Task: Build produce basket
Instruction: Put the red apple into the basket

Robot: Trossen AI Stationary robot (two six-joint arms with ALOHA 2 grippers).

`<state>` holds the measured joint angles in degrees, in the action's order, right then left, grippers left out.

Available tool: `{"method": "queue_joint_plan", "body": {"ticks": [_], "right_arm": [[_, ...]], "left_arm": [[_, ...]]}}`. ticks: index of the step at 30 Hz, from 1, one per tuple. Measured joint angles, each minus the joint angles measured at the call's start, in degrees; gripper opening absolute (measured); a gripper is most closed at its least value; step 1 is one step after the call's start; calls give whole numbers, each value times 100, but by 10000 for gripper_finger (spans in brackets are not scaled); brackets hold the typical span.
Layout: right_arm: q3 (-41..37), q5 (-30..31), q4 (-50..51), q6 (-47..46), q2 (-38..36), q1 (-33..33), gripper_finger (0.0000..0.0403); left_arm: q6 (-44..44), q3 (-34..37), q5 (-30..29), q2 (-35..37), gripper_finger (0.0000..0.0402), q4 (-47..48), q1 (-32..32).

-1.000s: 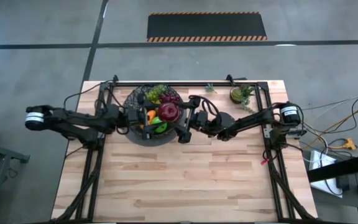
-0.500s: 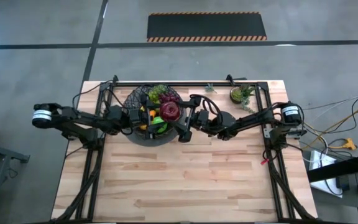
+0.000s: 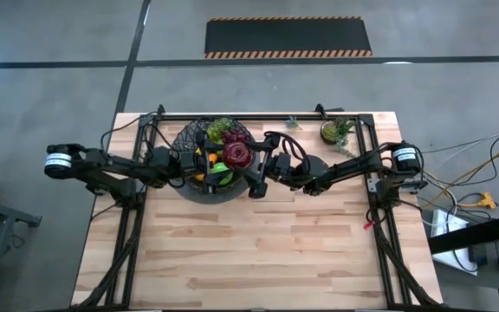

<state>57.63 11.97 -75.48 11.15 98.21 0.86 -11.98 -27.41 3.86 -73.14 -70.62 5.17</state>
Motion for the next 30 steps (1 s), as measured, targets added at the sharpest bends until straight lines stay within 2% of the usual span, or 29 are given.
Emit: {"method": "queue_joint_plan", "body": {"ticks": [4, 15, 30], "right_arm": [[0, 26, 9, -73, 1, -3, 316], [0, 4, 64, -33, 18, -7, 315], [-11, 7, 84, -21, 38, -17, 315]], "left_arm": [[185, 5, -127, 0, 290, 12, -4], [258, 47, -232, -11, 340, 121, -4], [50, 621, -382, 491, 343, 100, 2]]}}
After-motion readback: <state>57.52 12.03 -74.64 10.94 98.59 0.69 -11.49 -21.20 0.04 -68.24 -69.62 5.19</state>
